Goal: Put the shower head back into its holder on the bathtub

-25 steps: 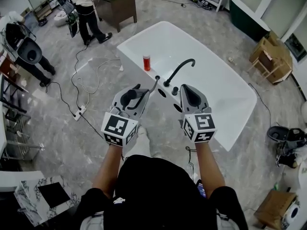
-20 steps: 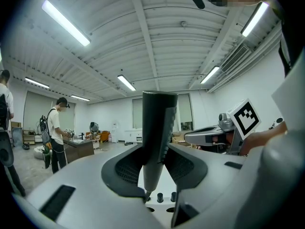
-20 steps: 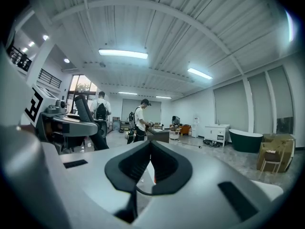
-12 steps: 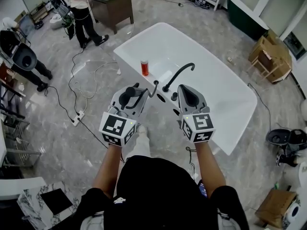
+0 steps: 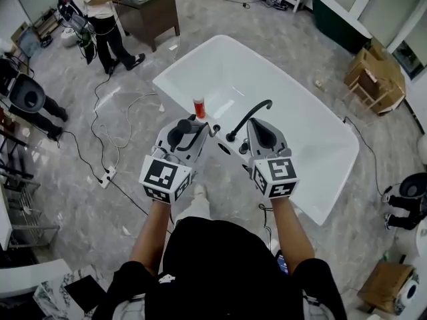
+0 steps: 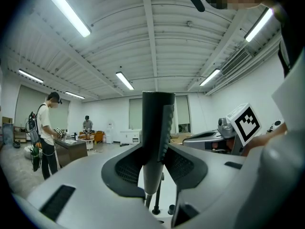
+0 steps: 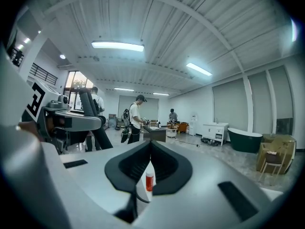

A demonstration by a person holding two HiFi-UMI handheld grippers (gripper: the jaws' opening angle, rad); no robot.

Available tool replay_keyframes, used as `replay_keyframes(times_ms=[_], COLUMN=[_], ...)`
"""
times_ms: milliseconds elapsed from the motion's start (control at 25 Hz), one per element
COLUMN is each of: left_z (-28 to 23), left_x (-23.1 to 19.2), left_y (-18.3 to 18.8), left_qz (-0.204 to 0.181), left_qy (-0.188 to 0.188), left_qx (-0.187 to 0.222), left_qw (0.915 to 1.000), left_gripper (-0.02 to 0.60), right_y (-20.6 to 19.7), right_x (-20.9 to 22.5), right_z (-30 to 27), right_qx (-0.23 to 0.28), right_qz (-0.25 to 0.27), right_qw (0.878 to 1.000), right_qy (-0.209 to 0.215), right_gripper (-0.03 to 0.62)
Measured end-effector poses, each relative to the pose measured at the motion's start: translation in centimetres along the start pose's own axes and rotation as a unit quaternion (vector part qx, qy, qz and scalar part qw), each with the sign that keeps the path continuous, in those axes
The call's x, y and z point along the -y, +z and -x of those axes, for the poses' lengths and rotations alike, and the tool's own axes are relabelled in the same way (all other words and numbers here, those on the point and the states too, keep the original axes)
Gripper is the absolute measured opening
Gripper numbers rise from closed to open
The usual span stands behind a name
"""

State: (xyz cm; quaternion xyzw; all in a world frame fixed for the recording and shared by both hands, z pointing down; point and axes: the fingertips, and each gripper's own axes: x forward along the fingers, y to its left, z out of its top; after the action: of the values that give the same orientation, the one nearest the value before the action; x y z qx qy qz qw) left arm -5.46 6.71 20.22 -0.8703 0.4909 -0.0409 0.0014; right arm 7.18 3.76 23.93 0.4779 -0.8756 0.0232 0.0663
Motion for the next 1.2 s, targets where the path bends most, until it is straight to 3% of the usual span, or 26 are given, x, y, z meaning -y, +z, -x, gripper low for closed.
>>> replay_keyframes(times_ms=[720,1200], left_z=[-9.5,-15.3], left_x=[-10.7,-14.4], left_y=[-1.6,-4.2], left_qz=[0.019,0.027], left_qy=[-0.055,-0.112], left_qx=[-0.030,-0.057], left_qw=[0.9979,0.9917], left_gripper=[0.144,0.144], right_y=[0.3,-1.3], right_x=[2.7,4.8], right_z=[-13.9,-20.4], right_qx=[-0.032,-0.054], right_qz=[-0.022,-0.042], right_qw=[0.999,0.995], right_qy=[-0.037,-0.073], right_gripper=[0.022,0.022])
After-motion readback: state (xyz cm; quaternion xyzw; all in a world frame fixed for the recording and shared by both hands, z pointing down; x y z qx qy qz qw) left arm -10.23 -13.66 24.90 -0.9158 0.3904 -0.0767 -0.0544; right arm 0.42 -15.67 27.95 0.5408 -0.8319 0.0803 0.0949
